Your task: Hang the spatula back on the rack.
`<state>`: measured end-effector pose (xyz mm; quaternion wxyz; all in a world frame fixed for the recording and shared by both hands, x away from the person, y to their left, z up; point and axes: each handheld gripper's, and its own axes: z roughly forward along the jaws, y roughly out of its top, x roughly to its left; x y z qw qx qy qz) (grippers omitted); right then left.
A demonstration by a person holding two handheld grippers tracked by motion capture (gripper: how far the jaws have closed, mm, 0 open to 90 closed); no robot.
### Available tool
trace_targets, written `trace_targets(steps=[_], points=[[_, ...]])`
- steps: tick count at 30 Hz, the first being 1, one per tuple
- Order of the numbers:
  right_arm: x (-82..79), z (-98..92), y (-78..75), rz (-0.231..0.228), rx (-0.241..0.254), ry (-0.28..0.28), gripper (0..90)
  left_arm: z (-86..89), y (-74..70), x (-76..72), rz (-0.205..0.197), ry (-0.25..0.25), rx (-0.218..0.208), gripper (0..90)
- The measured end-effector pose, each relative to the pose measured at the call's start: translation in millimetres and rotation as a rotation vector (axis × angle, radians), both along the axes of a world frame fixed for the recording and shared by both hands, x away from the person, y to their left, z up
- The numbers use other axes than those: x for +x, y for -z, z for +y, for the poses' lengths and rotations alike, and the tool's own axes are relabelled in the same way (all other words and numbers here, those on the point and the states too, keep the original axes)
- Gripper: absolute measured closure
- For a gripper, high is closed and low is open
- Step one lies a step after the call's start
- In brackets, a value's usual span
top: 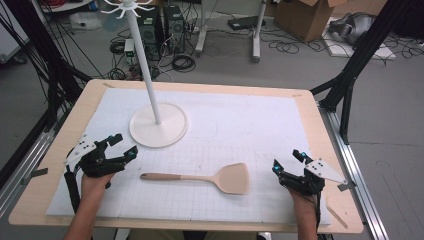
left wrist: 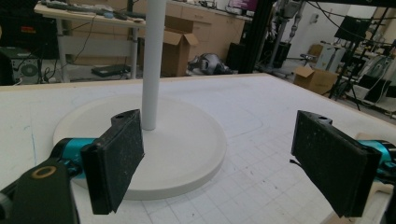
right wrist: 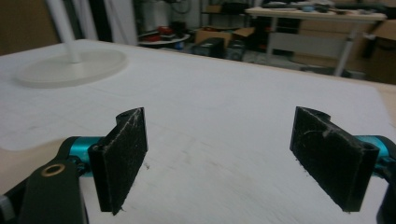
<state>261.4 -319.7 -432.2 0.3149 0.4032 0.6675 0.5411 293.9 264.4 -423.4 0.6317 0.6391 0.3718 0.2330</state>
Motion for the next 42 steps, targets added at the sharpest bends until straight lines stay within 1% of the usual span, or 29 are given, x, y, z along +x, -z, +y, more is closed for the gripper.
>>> trace_targets(steps=[1,2,3,4,5,6,7,8,9,10,12,14,17,18,19,20,21,23,24,25,26,27,28,29,33,35,39,41,42], points=[[1.2,6.0,-5.6,0.006,-0.009,-0.028,18.2,-0.4,0.0,-0.3,0.000,-0.007,0.001,17.3],[3.5,12.4,-10.6,0.008,-0.007,-0.062,18.2,-0.9,0.1,-0.5,0.000,-0.006,-0.001,17.3],[6.2,19.3,-15.2,0.009,-0.010,-0.096,18.2,-1.8,0.3,-0.8,0.001,0.003,-0.010,17.4],[7.9,27.8,-19.5,0.021,-0.010,-0.124,18.5,-2.3,0.6,-1.3,0.003,0.012,-0.012,17.7],[12.6,45.1,-25.7,0.038,-0.012,-0.197,20.0,-2.9,0.9,-1.5,-0.001,0.014,-0.008,17.8],[12.6,45.1,-25.7,0.038,-0.012,-0.197,20.0,-3.8,0.7,-1.3,0.000,0.018,-0.005,17.8],[18.4,67.5,-31.4,0.055,-0.046,-0.277,21.3,-4.1,0.2,-1.1,0.000,0.022,-0.006,17.8],[18.4,67.5,-31.4,0.055,-0.046,-0.277,21.3,-3.8,-0.1,-1.2,-0.001,0.025,-0.006,17.8],[20.2,75.1,-33.0,0.059,-0.064,-0.308,21.8,-3.4,-0.5,-2.1,-0.002,0.025,-0.009,17.8],[22.4,88.1,-35.7,0.067,-0.104,-0.340,21.8,-3.3,-0.4,-2.8,-0.002,0.025,-0.008,17.8],[25.7,105.5,-38.0,0.070,-0.161,-0.384,21.6,-2.5,0.1,-4.8,-0.001,0.024,-0.011,17.8],[30.2,122.3,-38.8,0.081,-0.199,-0.438,21.6,-1.1,0.1,-5.5,0.002,0.022,-0.011,17.9],[36.5,142.1,-37.5,0.120,-0.234,-0.502,21.6,-0.5,-0.3,-6.5,0.003,0.020,-0.017,18.0],[39.0,148.9,-36.0,0.135,-0.257,-0.525,22.0,-0.5,-0.4,-6.6,0.004,0.022,-0.015,18.0],[41.9,157.3,-33.8,0.154,-0.288,-0.564,26.5,-0.5,-0.4,-6.9,0.006,0.022,-0.013,18.3],[42.3,161.9,-32.8,0.168,-0.303,-0.592,30.1,-0.5,-0.4,-6.9,0.007,0.022,-0.011,18.4],[42.3,161.9,-32.8,0.168,-0.303,-0.592,30.1,-0.7,-0.2,-6.8,0.009,0.021,-0.014,18.4],[44.5,170.3,-30.4,0.204,-0.354,-0.645,34.9,-0.8,0.6,-5.9,0.021,0.027,-0.013,18.5],[46.9,179.0,-28.1,0.245,-0.407,-0.705,42.2,-1.5,0.9,-5.7,0.029,0.029,-0.019,18.5],[48.0,183.5,-27.0,0.259,-0.440,-0.733,45.5,-1.5,1.3,-5.3,0.029,0.032,-0.011,18.5],[48.0,183.5,-27.0,0.259,-0.440,-0.733,45.5,-2.3,1.6,-5.4,0.034,0.032,-0.015,18.5],[50.1,192.6,-24.4,0.296,-0.502,-0.784,49.8,-3.2,1.8,-5.3,0.036,0.035,-0.012,18.5],[51.4,196.5,-22.6,0.307,-0.524,-0.801,49.9,-3.2,1.8,-5.3,0.036,0.035,-0.012,18.5],[51.4,196.5,-22.6,0.307,-0.524,-0.801,49.9,-3.5,1.9,-5.4,0.037,0.036,-0.012,18.5],[56.0,206.4,-17.2,0.359,-0.566,-0.836,51.0,-5.1,3.2,-4.9,0.044,0.045,-0.010,18.5],[57.8,208.5,-14.7,0.371,-0.574,-0.840,51.3,-6.3,3.9,-4.3,0.049,0.048,-0.012,18.4],[60.0,211.6,-10.0,0.397,-0.588,-0.856,56.0,-6.4,4.3,-3.4,0.052,0.051,-0.014,18.4],[61.0,212.3,-8.8,0.400,-0.590,-0.857,56.1,-6.3,4.5,-3.5,0.053,0.051,-0.014,18.4],[63.2,213.1,-6.2,0.421,-0.589,-0.865,57.5,-7.0,4.7,-3.5,0.055,0.051,-0.018,18.5]])
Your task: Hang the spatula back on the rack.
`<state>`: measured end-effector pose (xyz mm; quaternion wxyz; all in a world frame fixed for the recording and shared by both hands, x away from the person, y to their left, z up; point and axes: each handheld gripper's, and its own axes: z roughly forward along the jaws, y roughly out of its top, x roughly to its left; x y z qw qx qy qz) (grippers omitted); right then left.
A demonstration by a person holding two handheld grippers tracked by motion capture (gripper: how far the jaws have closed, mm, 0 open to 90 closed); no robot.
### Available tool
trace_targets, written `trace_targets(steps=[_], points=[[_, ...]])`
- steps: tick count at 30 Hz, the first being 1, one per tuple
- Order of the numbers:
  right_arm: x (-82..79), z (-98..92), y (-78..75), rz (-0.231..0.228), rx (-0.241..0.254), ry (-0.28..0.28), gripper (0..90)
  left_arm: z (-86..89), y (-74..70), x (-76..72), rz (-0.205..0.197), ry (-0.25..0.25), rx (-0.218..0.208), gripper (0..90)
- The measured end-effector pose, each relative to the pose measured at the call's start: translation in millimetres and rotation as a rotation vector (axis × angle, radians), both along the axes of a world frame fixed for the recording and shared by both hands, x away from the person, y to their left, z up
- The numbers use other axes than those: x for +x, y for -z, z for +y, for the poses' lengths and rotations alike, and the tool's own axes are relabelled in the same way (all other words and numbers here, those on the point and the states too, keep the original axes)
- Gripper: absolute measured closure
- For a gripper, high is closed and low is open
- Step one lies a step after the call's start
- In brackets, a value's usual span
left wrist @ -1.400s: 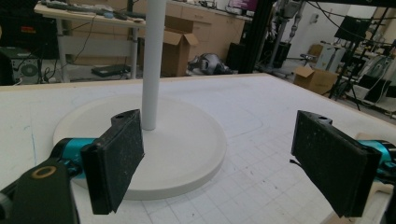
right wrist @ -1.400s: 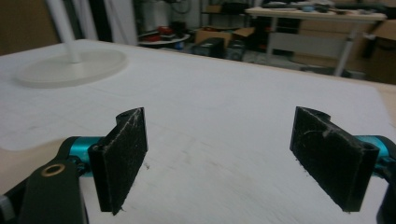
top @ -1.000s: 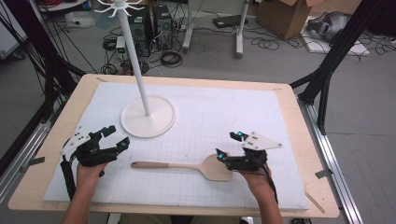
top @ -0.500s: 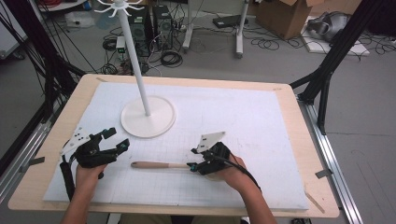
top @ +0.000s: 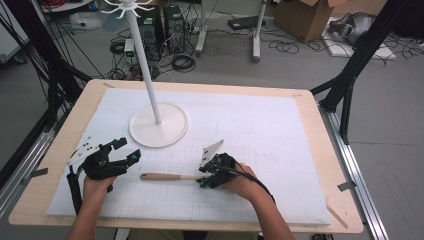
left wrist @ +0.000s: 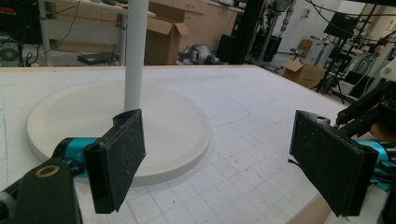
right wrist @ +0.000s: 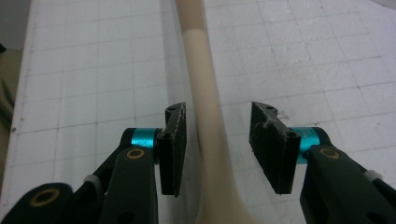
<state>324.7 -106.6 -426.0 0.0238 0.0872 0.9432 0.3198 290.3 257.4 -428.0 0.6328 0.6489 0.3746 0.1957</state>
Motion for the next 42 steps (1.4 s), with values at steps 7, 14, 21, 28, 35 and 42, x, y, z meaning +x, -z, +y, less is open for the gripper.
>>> trace_targets(steps=[7,14,21,28,35,42], points=[[3.3,3.9,2.6,0.013,-0.026,-0.019,63.7,-1.4,1.5,1.3,0.011,0.008,0.009,18.4],[5.0,5.0,2.7,0.036,-0.030,-0.045,73.5,-1.1,2.1,1.2,0.015,0.007,0.008,18.5],[4.0,2.8,0.6,0.032,-0.033,-0.054,77.9,1.5,1.1,0.2,0.005,-0.002,-0.009,18.5],[1.6,-3.1,-8.5,0.016,0.017,-0.029,77.9,6.4,-7.8,-5.0,-0.035,-0.040,-0.028,20.2],[-1.6,-11.8,-21.4,-0.029,0.102,0.008,77.9,5.5,-17.3,-8.8,-0.040,-0.048,-0.067,20.4],[-3.3,-16.6,-26.3,-0.071,0.157,0.064,77.9,-3.0,-21.4,-10.8,-0.034,-0.044,-0.084,20.7]])
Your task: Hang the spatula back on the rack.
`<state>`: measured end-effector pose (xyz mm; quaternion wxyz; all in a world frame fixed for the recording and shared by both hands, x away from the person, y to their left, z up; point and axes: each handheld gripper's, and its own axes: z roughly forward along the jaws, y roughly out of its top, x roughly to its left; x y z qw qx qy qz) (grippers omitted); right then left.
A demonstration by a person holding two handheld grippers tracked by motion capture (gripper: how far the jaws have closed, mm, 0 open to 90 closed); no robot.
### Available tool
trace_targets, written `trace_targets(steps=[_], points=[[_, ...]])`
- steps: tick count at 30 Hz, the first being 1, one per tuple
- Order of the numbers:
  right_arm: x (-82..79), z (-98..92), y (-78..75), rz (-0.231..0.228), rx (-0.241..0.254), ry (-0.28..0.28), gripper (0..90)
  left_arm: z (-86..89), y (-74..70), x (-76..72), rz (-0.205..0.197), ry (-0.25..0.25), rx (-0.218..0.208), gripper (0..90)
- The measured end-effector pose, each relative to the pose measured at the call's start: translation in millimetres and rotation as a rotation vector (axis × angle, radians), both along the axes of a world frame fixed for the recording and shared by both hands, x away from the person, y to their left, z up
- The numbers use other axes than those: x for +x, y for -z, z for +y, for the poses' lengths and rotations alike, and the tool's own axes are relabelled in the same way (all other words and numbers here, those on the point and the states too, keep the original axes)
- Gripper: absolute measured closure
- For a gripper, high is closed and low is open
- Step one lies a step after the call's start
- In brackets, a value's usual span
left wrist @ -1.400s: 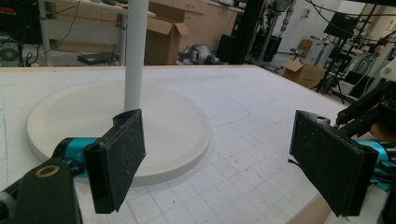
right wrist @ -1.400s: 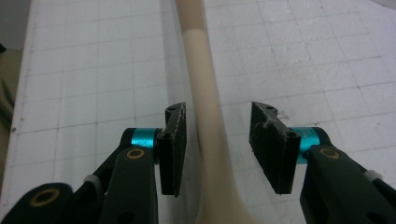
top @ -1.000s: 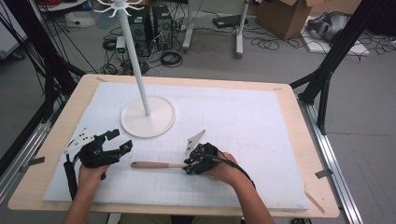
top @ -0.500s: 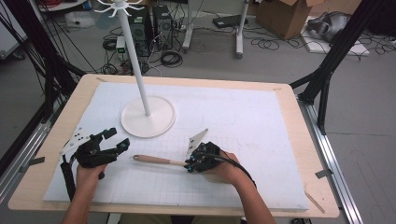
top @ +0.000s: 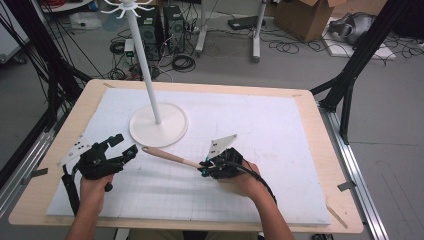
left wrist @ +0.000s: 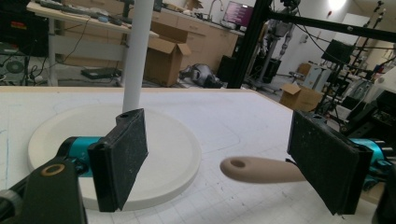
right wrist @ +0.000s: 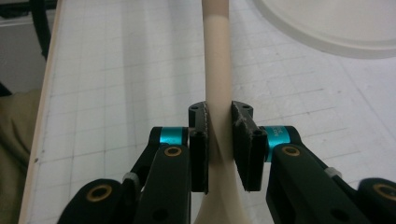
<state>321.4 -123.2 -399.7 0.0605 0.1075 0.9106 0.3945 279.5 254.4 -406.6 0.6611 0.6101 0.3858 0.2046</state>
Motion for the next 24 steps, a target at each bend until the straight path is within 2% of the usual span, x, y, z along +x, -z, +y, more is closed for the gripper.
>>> trace_targets(steps=[3,5,7,10,12,13,16,22,24], points=[[-2.4,-1.0,-2.3,-0.030,0.025,0.032,77.9,-3.9,0.1,1.5,0.020,0.018,-0.013,20.6],[-3.7,-1.6,-3.3,-0.045,0.061,0.048,77.9,-9.1,0.0,3.2,0.036,0.038,-0.017,20.1],[-5.5,-1.1,-4.7,-0.070,0.100,0.078,77.9,-15.6,-0.6,4.2,0.044,0.057,-0.011,19.7],[-6.8,0.6,-5.7,-0.087,0.125,0.094,77.9,-27.3,-2.4,6.9,0.049,0.091,-0.005,19.5],[-9.9,3.8,-8.0,-0.109,0.177,0.117,77.8,-36.2,-5.3,9.3,0.056,0.117,0.000,18.2],[-9.9,3.8,-8.0,-0.109,0.177,0.117,77.8,-40.8,-7.7,10.5,0.060,0.133,0.004,18.2],[-14.2,7.4,-10.8,-0.129,0.218,0.136,77.9,-54.7,-17.3,14.0,0.051,0.178,0.026,20.0],[-18.7,10.1,-16.8,-0.178,0.312,0.201,77.9,-76.5,-37.9,21.4,0.023,0.212,0.038,28.2],[-19.0,10.4,-17.9,-0.175,0.340,0.223,77.9,-82.5,-42.6,25.3,0.022,0.218,0.053,30.6]])
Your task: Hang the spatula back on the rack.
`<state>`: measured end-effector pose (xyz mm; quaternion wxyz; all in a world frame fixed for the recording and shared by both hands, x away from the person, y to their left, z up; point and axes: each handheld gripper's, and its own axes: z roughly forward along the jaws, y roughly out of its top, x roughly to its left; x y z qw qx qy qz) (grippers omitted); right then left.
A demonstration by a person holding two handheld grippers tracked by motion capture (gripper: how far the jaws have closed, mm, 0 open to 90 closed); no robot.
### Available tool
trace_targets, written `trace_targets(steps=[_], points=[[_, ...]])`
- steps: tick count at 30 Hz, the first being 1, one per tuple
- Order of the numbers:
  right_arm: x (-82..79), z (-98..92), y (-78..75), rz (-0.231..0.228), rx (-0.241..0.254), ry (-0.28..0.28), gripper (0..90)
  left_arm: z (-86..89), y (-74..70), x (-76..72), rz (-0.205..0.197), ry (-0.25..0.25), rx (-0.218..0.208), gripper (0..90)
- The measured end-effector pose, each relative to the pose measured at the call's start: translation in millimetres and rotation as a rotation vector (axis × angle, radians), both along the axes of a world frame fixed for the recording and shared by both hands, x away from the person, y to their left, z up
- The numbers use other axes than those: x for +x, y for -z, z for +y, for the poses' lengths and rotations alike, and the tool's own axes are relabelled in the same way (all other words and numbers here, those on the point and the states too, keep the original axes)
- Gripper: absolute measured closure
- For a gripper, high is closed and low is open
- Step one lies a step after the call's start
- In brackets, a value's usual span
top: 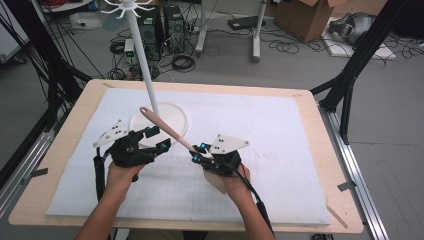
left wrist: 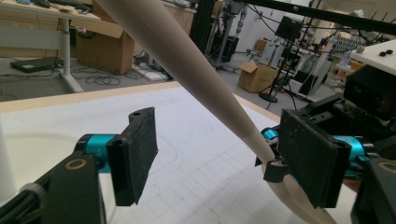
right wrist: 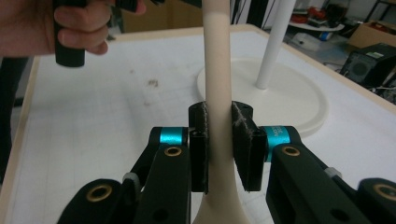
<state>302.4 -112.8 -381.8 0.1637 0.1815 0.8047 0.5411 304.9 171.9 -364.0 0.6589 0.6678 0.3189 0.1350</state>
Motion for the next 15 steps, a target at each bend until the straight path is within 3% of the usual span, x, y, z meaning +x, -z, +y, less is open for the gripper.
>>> trace_targets(steps=[3,11,15], points=[[0.4,-0.1,-1.0,0.011,0.043,0.031,77.9,-8.1,-6.9,3.5,-0.009,-0.023,0.016,39.4],[0.2,0.1,-2.9,-0.010,0.037,0.060,77.9,-22.4,-19.2,13.8,0.014,0.007,-0.015,42.4],[-0.5,-0.3,-4.6,-0.020,0.022,0.076,78.0,-24.3,-22.3,15.8,0.022,0.021,-0.035,56.6]])
